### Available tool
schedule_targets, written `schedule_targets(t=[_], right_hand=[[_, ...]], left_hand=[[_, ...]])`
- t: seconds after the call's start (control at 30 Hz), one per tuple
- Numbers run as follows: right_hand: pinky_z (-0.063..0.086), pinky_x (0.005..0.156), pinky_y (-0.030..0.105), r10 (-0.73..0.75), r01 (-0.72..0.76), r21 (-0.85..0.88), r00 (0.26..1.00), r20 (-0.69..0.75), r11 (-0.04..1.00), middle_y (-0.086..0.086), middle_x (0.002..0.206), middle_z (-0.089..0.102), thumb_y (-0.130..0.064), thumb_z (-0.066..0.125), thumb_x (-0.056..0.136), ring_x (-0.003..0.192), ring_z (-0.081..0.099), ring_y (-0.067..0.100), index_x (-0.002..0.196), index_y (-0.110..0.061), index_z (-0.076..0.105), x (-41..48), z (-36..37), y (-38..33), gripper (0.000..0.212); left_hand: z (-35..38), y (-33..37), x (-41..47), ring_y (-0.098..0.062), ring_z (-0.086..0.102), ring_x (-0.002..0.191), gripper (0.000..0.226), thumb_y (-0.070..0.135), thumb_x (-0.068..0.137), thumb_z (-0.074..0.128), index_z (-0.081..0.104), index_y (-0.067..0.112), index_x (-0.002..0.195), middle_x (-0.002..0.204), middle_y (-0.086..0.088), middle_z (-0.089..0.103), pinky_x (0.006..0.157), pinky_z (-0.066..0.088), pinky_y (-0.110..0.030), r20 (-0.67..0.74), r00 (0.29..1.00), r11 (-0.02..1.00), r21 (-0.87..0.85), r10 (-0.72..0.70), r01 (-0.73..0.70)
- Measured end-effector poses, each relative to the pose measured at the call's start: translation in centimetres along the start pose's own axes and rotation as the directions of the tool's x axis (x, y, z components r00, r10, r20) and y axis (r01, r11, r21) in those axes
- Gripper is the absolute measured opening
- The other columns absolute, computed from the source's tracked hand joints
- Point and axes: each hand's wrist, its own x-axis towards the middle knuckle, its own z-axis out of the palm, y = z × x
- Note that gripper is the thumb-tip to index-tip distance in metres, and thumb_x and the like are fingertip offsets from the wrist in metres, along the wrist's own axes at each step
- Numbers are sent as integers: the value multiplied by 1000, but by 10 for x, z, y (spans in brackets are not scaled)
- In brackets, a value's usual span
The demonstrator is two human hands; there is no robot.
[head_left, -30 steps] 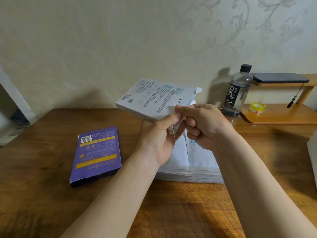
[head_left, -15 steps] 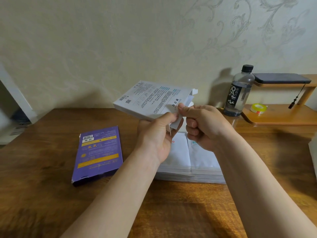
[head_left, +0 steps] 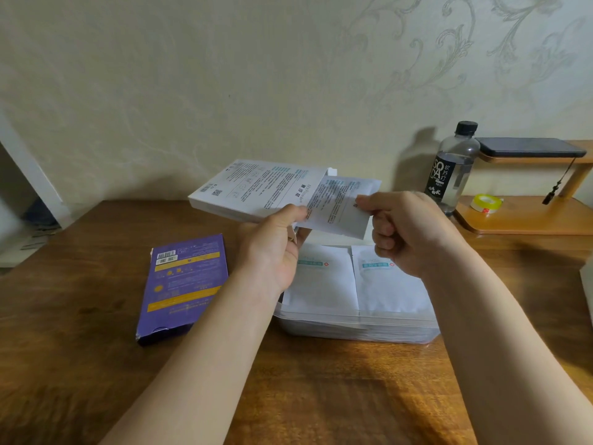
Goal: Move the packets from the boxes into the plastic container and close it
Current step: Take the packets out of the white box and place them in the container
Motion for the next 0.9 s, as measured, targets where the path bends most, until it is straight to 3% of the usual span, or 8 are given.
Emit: schedule_targets(t=[0.1,0.17,0.23,0.3,0.37,0.43,0.6,0.9], right_hand=[[36,46,28,-115,93,-192,988,-106,977,7,48,54,-10,57,91,42,44,21,81,-1,66,0,-2,-1,16],[45,50,33,-200,146,-310,969,-147,939,7,65,67,-6,50,93,50,56,19,102,-5,67,2,-7,0,20],[55,59,34,-358,270,-511,930,-80,816,3,90,69,-4,53,95,65,65,17,135,-21,54,5,-15,4,44],[55,78,28,-467,406,-690,877,110,599,-3,112,60,-6,65,93,84,66,15,149,-42,37,8,-20,9,72],[42,92,17,-542,496,-752,811,221,435,2,125,53,-5,70,90,102,59,13,143,-38,51,9,-20,14,66],[37,94,15,-622,544,-754,747,235,369,8,130,53,0,69,88,109,51,10,125,-24,70,9,-20,14,45],[53,97,40,-685,616,-664,697,210,423,6,121,61,0,72,86,108,59,15,107,-12,78,13,-29,11,25],[59,83,42,-694,658,-343,720,24,670,0,97,75,-14,77,86,88,70,16,87,-32,75,11,-39,4,19]], left_hand=[[-1,-1,2,-26,74,88,37,-20,83,63,68,12,100,102,-11,77,80,63,-38,-18,1000,1000,-4,-22,22],[-1,-1,2,-29,73,92,37,-20,83,63,67,11,101,107,-14,75,83,62,-40,-26,999,999,-4,-33,33],[-2,0,2,-28,73,92,38,-20,83,62,67,12,103,106,-13,75,80,62,-37,-14,999,999,-10,-48,48],[-1,0,1,-24,73,87,38,-19,84,62,66,13,103,102,-10,74,69,62,-31,6,998,997,-14,-70,70],[0,0,-1,-23,73,85,38,-18,85,62,66,14,105,101,-9,74,63,61,-28,26,996,996,-10,-90,90],[1,-1,-2,-22,73,87,38,-18,85,62,65,14,106,102,-9,74,64,62,-29,37,994,995,-7,-102,102],[2,2,-2,-25,74,94,35,-16,86,62,66,14,104,103,-9,75,59,61,-26,46,991,991,-35,-124,126],[-5,5,8,-33,66,119,37,-19,83,63,65,8,108,126,-19,69,56,58,-24,16,995,989,-100,-103,104]])
